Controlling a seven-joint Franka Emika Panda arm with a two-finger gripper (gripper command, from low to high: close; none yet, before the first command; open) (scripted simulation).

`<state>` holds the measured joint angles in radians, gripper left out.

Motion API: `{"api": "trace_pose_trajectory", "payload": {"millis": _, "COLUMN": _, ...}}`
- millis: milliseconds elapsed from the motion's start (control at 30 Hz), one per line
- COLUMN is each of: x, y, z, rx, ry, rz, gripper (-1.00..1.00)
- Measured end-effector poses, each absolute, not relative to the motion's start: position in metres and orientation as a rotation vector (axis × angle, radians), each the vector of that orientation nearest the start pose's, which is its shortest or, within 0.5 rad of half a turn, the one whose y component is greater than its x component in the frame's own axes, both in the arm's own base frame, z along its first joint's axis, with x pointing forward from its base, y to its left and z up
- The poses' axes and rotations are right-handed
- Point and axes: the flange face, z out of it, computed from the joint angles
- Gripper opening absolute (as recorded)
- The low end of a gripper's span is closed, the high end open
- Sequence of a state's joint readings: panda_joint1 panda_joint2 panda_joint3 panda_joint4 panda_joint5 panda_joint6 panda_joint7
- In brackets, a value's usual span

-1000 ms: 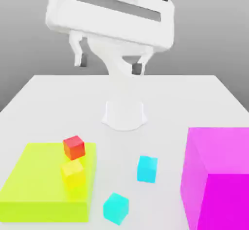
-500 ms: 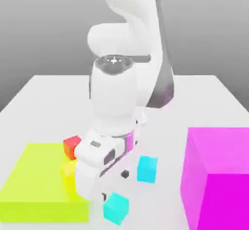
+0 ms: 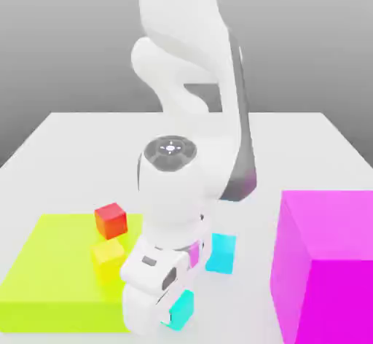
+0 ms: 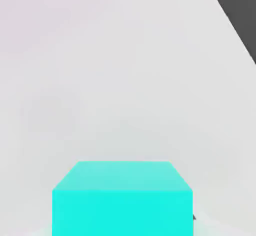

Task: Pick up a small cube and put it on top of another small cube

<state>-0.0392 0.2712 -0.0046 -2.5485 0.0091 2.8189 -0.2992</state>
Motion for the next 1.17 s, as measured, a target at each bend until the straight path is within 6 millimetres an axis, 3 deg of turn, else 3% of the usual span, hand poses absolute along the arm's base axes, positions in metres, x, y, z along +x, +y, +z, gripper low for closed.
{"api": "trace_pose_trajectory", "payload": {"millis": 100, "x": 0.45, "y": -0.02, "z": 0.191, "rx": -3.127, "ry": -0.425, "rz": -0.005, "gripper": -1.0}}
{"api": "trace_pose_trajectory", "payload": {"millis": 333, "x": 0.429, "y": -0.061, "z": 0.235, "rx": -3.23, "ry": -0.287, "rz": -0.015, "gripper": -1.0}}
{"api": "trace_pose_trajectory", "payload": {"millis": 533, "x": 0.39, "y": -0.1, "z": 0.279, "rx": -3.256, "ry": 0.02, "rz": -0.028, "gripper": -1.0}}
{"api": "trace_pose_trajectory", "payload": {"millis": 733, "x": 0.337, "y": -0.132, "z": 0.305, "rx": -3.171, "ry": 0.416, "rz": -0.019, "gripper": -1.0}}
{"api": "trace_pose_trajectory", "payload": {"millis": 833, "x": 0.31, "y": -0.142, "z": 0.311, "rx": -3.095, "ry": 0.603, "rz": -0.004, "gripper": -1.0}}
{"api": "trace_pose_trajectory", "payload": {"millis": 1033, "x": 0.303, "y": -0.145, "z": 0.259, "rx": -3.068, "ry": 0.658, "rz": 0.002, "gripper": -1.0}}
{"api": "trace_pose_trajectory", "payload": {"millis": 1067, "x": 0.302, "y": -0.145, "z": 0.251, "rx": -3.069, "ry": 0.66, "rz": 0.002, "gripper": 1.0}}
{"api": "trace_pose_trajectory", "payload": {"millis": 1167, "x": 0.302, "y": -0.145, "z": 0.251, "rx": -3.069, "ry": 0.66, "rz": 0.002, "gripper": 1.0}}
